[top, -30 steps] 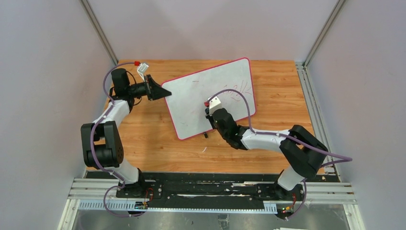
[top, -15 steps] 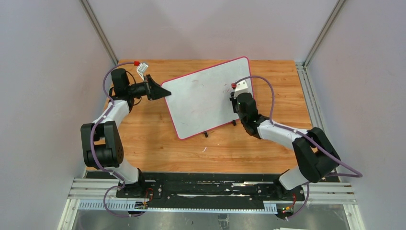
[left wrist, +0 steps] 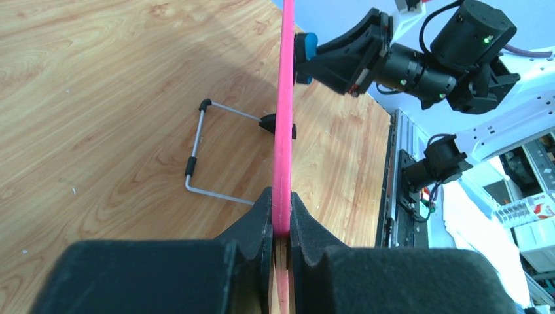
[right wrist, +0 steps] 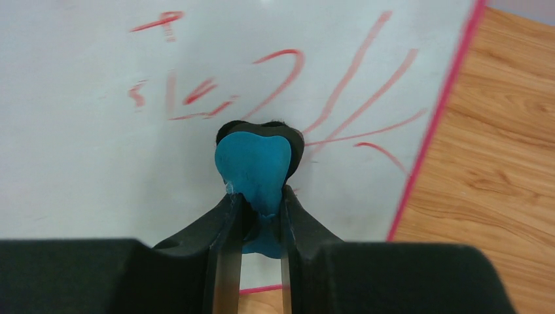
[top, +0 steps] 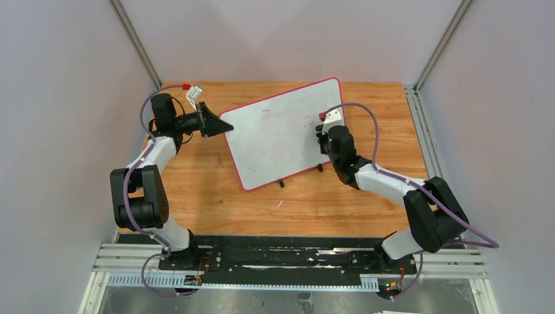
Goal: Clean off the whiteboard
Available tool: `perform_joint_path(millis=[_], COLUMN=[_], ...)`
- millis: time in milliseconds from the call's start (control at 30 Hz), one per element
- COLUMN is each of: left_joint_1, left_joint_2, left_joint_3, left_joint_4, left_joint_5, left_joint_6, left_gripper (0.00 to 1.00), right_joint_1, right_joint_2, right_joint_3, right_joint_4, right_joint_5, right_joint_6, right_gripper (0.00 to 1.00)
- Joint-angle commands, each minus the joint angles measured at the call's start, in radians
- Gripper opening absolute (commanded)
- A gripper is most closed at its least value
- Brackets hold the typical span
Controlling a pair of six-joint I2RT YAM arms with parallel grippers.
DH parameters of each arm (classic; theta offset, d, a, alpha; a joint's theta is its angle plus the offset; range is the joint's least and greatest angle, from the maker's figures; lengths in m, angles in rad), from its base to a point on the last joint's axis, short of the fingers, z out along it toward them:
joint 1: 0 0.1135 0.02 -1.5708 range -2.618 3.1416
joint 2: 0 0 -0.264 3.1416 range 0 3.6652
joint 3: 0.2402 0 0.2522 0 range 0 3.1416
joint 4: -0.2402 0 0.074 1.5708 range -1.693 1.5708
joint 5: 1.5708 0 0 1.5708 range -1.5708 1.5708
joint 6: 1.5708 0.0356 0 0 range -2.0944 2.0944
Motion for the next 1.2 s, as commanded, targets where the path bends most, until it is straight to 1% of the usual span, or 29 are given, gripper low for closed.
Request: perform_joint_path(millis=[0, 133, 233, 333, 500, 700, 833, 1000, 1167], left_joint_1=[0.009, 0.009, 0.008, 0.008, 0.013, 0.019, 0.02, 0.02, 0.02], left_joint_2=[-0.011, -0.015, -0.015, -0.015, -0.015, -0.015, -0.013, -0.012, -0.01], left_joint_3=[0.002, 0.001, 0.001, 0.001, 0.0, 0.001, 0.0, 0.002, 0.002], left_joint_4=[0.033, 0.033, 0.035, 0.035, 0.035, 0.035, 0.035, 0.036, 0.036], left_joint_5=[-0.001, 0.002, 0.016, 0.044, 0.071, 0.078, 0.078, 0.08, 0.087], left_joint_6=[0.046, 0.046, 0.044, 0.04, 0.04, 0.037, 0.036, 0.034, 0.033], left_gripper=[0.0, 0.0, 0.0, 0.0, 0.0, 0.0, 0.0, 0.0, 0.0], right_joint_1=[0.105, 0.185, 0.201, 0.197, 0.136, -0.018, -0.105, -0.158, -0.159], right_joint_2=[0.054, 0.083, 0.092, 0.095, 0.091, 0.074, 0.084, 0.085, 0.073], right_joint_3=[0.03, 0.046, 0.062, 0.075, 0.082, 0.051, 0.069, 0.085, 0.075], right_joint_4=[0.042, 0.091, 0.109, 0.099, 0.062, 0.056, 0.026, 0.007, 0.021], right_joint_5=[-0.041, -0.064, -0.086, -0.051, -0.02, -0.044, -0.06, -0.064, -0.124], right_joint_6=[0.024, 0.01, -0.003, -0.031, -0.079, -0.075, -0.091, -0.09, -0.063], right_gripper=[0.01, 0.01, 0.01, 0.01, 0.01, 0.01, 0.01, 0.01, 0.01])
